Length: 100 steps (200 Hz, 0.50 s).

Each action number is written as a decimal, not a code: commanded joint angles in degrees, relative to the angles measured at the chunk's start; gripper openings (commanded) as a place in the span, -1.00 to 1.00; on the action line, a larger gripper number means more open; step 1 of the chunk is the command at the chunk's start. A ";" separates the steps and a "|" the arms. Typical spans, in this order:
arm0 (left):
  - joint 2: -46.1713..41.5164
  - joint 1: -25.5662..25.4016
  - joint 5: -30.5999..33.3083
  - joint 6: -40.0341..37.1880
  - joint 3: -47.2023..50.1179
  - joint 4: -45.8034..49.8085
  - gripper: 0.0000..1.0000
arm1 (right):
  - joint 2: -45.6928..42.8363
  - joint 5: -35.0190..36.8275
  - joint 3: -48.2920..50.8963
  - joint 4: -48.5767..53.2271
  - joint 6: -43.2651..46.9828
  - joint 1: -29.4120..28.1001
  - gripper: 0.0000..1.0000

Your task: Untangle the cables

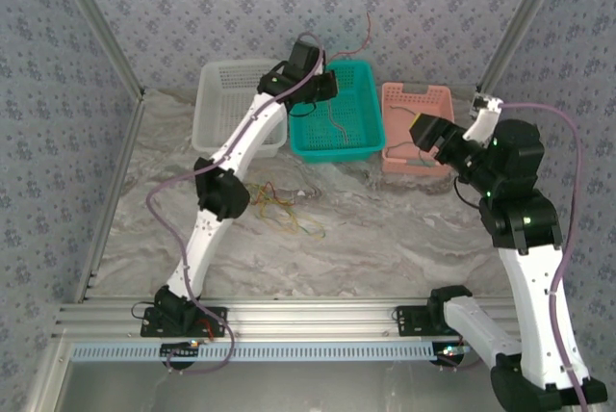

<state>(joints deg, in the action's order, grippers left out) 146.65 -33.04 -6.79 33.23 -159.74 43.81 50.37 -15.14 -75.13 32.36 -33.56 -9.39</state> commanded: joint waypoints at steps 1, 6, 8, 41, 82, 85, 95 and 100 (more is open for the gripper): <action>2.68 0.43 1.18 0.80 -3.29 1.89 -1.00 | -0.19 -0.67 -2.94 -0.53 2.08 -1.67 0.42; 3.05 0.63 1.69 0.57 -2.92 1.53 -1.00 | -0.18 -0.27 -3.15 0.12 2.42 -2.10 0.41; 3.21 0.79 1.75 0.53 -2.76 1.43 -1.00 | -0.18 -0.14 -3.24 0.48 2.53 -2.12 0.41; 4.74 1.26 2.30 -1.42 1.18 1.01 -1.00 | -1.84 2.12 -0.77 1.76 3.85 -3.74 0.41; 5.05 1.09 6.96 -2.80 4.41 3.38 -1.00 | -2.38 2.77 1.36 1.82 3.59 -4.65 0.40; 5.01 1.07 7.16 -2.90 4.48 3.65 -1.00 | -2.50 2.97 1.44 1.83 3.63 -4.80 0.40; 4.88 1.09 7.66 -3.09 4.69 4.36 -1.00 | -2.51 3.36 1.81 1.83 3.53 -5.00 0.40; 4.87 1.07 7.67 -3.17 4.64 4.59 -0.94 | -2.44 3.47 1.89 1.82 3.57 -5.08 0.40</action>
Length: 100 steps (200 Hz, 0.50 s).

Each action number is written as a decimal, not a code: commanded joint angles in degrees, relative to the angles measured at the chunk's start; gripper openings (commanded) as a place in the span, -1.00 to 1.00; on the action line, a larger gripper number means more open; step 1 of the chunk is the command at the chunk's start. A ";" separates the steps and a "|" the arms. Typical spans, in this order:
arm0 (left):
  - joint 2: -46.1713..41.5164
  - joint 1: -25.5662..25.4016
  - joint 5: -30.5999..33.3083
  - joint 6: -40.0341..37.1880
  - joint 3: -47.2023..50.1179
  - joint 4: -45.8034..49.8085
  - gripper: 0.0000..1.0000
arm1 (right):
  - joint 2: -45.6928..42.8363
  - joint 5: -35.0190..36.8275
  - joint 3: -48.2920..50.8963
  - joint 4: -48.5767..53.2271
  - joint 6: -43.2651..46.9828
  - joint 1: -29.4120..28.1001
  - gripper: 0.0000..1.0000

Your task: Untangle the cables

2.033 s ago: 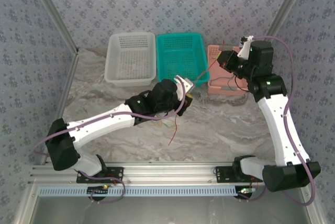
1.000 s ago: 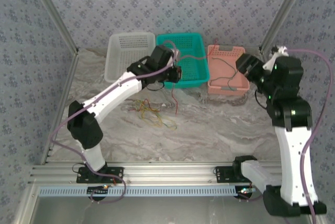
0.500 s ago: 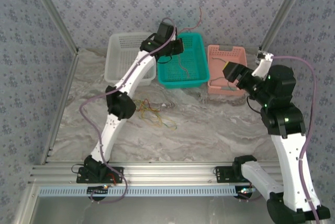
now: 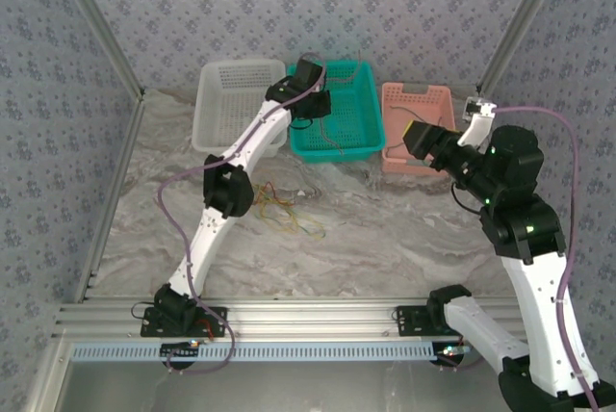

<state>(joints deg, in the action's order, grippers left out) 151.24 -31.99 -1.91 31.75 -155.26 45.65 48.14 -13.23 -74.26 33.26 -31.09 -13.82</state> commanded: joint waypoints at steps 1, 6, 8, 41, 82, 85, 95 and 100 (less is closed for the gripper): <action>0.28 0.01 2.84 -1.69 0.14 2.81 -0.91 | -0.18 1.60 1.03 0.93 1.07 -0.66 0.40; 0.20 0.16 2.75 -1.69 0.06 3.07 -0.68 | -0.13 1.55 1.14 0.87 0.83 -0.60 0.41; 0.13 0.12 2.63 -1.64 0.05 3.12 -0.58 | -0.08 1.55 1.14 0.85 0.78 -0.72 0.41; -3.84 -0.63 1.98 -1.78 0.05 3.57 0.26 | 0.75 2.07 1.02 0.93 0.54 -1.82 0.41; -11.30 -1.85 7.30 0.42 0.21 7.99 0.35 | 3.29 -0.16 0.94 0.93 -0.94 -2.52 0.41; -12.00 -1.99 8.06 0.62 0.34 8.70 0.34 | 3.28 -0.09 0.91 0.93 -1.05 -2.75 0.41; -14.95 -2.75 11.62 0.58 2.04 10.21 0.30 | 3.24 0.52 1.05 2.61 -1.05 -3.60 0.41; -16.97 -3.20 13.29 0.43 4.11 10.13 0.29 | 3.21 0.91 0.95 3.04 -1.08 -4.17 0.41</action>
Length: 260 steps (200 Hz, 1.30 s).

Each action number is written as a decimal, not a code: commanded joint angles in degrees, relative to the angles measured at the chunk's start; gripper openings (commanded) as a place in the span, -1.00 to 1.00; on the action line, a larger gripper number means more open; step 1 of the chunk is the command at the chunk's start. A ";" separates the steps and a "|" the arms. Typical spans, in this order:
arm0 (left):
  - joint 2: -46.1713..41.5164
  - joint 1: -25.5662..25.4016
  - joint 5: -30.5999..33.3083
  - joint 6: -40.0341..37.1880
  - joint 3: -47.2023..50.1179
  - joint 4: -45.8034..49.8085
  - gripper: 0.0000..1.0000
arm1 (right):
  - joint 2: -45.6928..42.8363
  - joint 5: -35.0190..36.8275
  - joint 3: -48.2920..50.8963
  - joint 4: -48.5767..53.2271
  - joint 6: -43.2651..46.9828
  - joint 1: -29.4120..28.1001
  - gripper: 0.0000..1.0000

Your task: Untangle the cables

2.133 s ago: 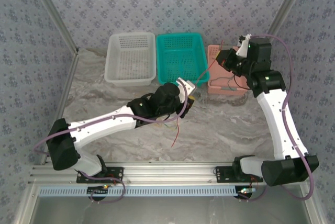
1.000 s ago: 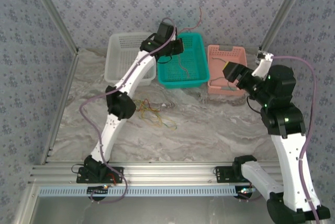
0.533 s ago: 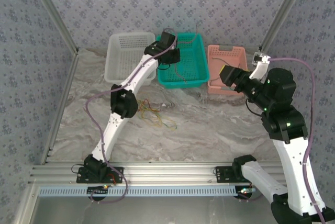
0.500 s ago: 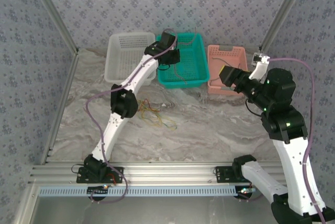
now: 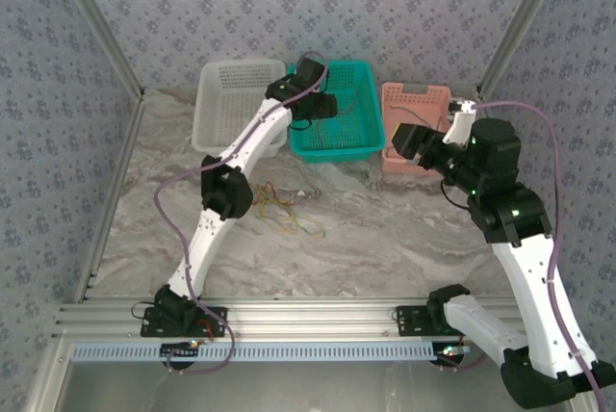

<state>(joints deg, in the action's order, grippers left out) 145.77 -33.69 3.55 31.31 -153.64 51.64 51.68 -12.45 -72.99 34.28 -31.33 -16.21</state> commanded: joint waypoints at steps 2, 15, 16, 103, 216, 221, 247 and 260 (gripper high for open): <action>-12.45 -1.71 8.41 0.77 3.47 3.79 0.29 | -0.33 0.42 -0.36 2.12 -0.84 -2.05 0.41; -20.38 -2.56 10.38 1.27 15.31 0.51 0.27 | -0.19 2.01 0.07 3.46 -0.58 -3.71 0.41; -21.07 -2.63 10.40 1.46 16.23 0.06 0.27 | -0.23 2.17 0.14 3.57 -0.58 -3.82 0.40; -70.35 0.05 7.60 17.04 93.27 -17.01 0.19 | 5.43 15.90 17.45 0.92 -2.58 -29.17 0.31; -50.75 -0.05 6.86 -8.18 83.29 -18.63 -0.02 | 42.07 15.20 14.27 -16.21 -4.27 -35.09 0.24; -49.19 -0.19 7.19 -8.93 82.24 -18.31 -0.01 | 43.06 14.81 14.01 -16.78 -5.20 -35.20 0.26; -43.28 -0.75 8.75 -10.89 78.65 -17.35 0.02 | 47.16 13.95 12.38 -18.67 -5.59 -35.25 0.29; -41.94 -1.03 9.35 -11.01 78.62 -17.75 0.03 | 48.53 13.96 11.76 -19.15 -5.75 -35.25 0.29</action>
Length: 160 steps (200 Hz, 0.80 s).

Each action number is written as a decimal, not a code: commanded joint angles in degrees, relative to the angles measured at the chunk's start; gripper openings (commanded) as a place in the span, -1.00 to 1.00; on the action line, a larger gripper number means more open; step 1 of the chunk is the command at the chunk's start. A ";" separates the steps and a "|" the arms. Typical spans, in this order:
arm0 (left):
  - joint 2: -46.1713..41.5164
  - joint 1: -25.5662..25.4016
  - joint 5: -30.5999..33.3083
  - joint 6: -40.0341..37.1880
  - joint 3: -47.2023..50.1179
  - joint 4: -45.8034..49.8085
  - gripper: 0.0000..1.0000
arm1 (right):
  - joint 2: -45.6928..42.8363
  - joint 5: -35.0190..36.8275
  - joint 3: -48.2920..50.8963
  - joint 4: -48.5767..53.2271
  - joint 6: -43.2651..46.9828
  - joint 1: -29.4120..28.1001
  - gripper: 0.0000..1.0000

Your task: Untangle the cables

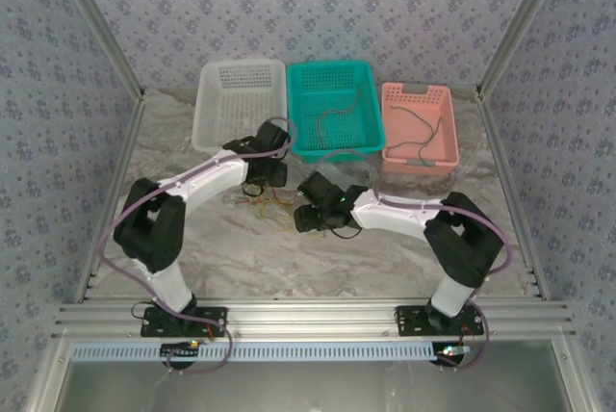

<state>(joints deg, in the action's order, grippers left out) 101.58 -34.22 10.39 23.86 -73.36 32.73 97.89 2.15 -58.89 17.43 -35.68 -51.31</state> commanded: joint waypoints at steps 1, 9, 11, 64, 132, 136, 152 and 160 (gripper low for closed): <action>2.37 -0.50 2.52 -3.55 -1.59 1.13 0.03 | 2.36 -0.65 -2.40 -2.31 -1.45 -0.17 0.29; 2.86 -0.55 2.53 -3.41 -1.07 0.47 0.03 | 3.01 -0.32 -2.50 -2.67 -1.46 -0.18 0.28; 2.95 -0.51 2.61 -3.39 -0.95 0.35 0.03 | 3.10 -0.31 -2.53 -2.84 -1.42 -0.19 0.28; 2.48 -0.53 2.10 -0.80 4.99 -4.61 -0.08 | 7.70 -0.42 -3.28 -5.03 -1.84 -0.11 -0.03; 3.70 -0.55 3.27 -0.13 8.00 -6.82 -0.26 | 2.35 2.77 0.09 -4.84 -2.32 -0.28 -0.58; 3.79 -0.58 3.32 0.00 8.10 -6.95 -0.28 | 2.16 2.76 0.22 -4.78 -2.37 -0.22 -0.60; 4.19 -0.59 3.24 0.35 8.58 -7.88 -0.37 | 1.08 3.03 0.64 -4.60 -2.46 -0.37 -0.71; 4.48 -0.59 3.20 0.61 8.75 -8.32 -0.44 | 0.60 3.16 1.01 -4.73 -2.62 -0.37 -0.73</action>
<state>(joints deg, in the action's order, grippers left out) 104.81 -34.30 12.75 23.55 -65.80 26.13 101.34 3.33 -59.00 11.97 -37.87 -51.37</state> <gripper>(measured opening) 0.319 0.152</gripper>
